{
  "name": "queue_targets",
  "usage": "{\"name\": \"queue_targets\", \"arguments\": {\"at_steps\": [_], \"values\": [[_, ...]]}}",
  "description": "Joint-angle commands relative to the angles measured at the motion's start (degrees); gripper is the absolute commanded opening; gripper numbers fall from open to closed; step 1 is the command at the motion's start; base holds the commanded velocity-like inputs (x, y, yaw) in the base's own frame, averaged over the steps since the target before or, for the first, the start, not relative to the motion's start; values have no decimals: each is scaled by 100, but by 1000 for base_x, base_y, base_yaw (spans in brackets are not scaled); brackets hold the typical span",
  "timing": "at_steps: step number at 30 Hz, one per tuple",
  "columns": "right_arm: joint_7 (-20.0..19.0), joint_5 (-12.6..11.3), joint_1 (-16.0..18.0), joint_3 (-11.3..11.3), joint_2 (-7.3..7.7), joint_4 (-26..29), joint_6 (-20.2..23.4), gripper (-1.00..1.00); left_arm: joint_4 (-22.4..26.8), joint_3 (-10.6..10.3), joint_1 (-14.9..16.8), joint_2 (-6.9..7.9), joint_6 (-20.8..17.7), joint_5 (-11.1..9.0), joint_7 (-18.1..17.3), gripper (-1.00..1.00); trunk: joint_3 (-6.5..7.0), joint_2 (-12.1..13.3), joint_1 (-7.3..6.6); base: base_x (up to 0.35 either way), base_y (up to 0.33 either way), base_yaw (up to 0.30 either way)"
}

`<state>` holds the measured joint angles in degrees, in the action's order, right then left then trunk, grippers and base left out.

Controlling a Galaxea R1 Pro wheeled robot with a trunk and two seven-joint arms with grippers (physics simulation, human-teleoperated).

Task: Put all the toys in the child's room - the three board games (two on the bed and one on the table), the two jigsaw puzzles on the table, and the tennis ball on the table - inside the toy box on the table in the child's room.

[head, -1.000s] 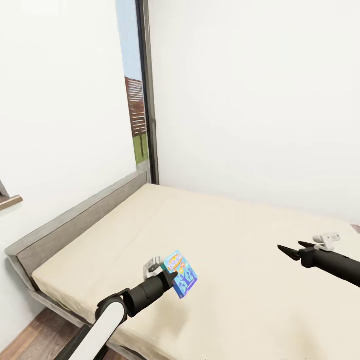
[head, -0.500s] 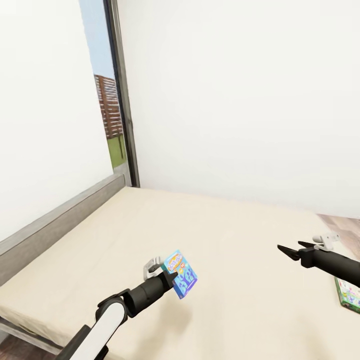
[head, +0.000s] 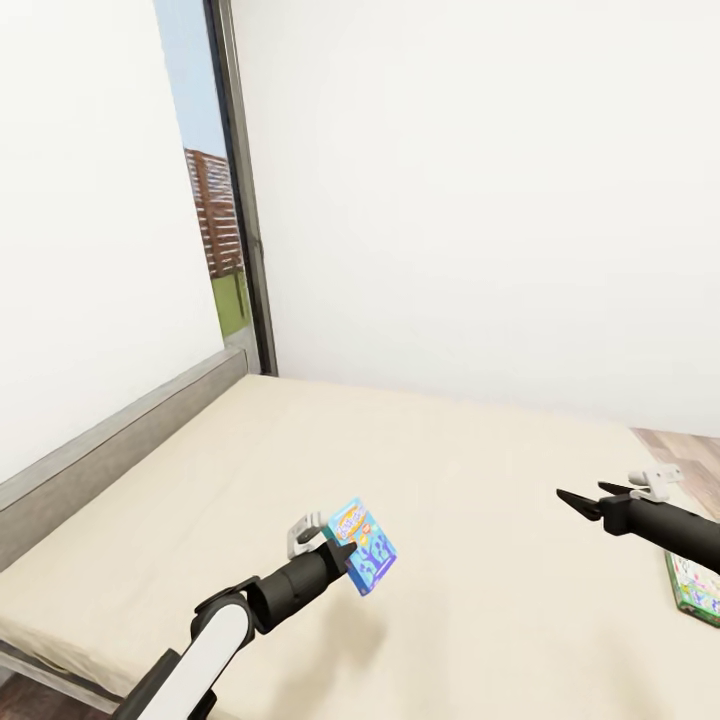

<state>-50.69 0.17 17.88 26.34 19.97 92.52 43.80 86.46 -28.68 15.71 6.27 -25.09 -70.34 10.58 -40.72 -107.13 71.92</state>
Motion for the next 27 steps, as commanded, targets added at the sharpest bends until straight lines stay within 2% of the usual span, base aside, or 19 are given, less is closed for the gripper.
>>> {"name": "queue_targets", "arguments": {"at_steps": [1,2,5,8,25,27], "values": [[-24,2,5,49,-2,3,41,100,13,-10,6,3,-6,-51,55,-100,12,39,-23,1,-1,-2],[-23,2,5,101,-9,3,41,100,16,-11,7,2,-7,-47,56,-100,30,79,-45,0,0,-1],[74,19,34,1,-107,-13,46,100,-16,-10,-38,88,29,-48,51,-100,30,77,-44,0,0,0],[170,19,34,1,-198,-13,46,100,-16,-10,-38,88,29,-48,51,-100,30,77,-44,0,0,0],[170,19,34,1,-198,-13,46,100,-16,-10,-38,88,29,-48,51,-100,30,77,-44,0,0,0],[105,-21,14,57,-186,-6,47,100,11,5,-73,116,30,-67,45,-100,66,158,-88,0,0,0]]}}
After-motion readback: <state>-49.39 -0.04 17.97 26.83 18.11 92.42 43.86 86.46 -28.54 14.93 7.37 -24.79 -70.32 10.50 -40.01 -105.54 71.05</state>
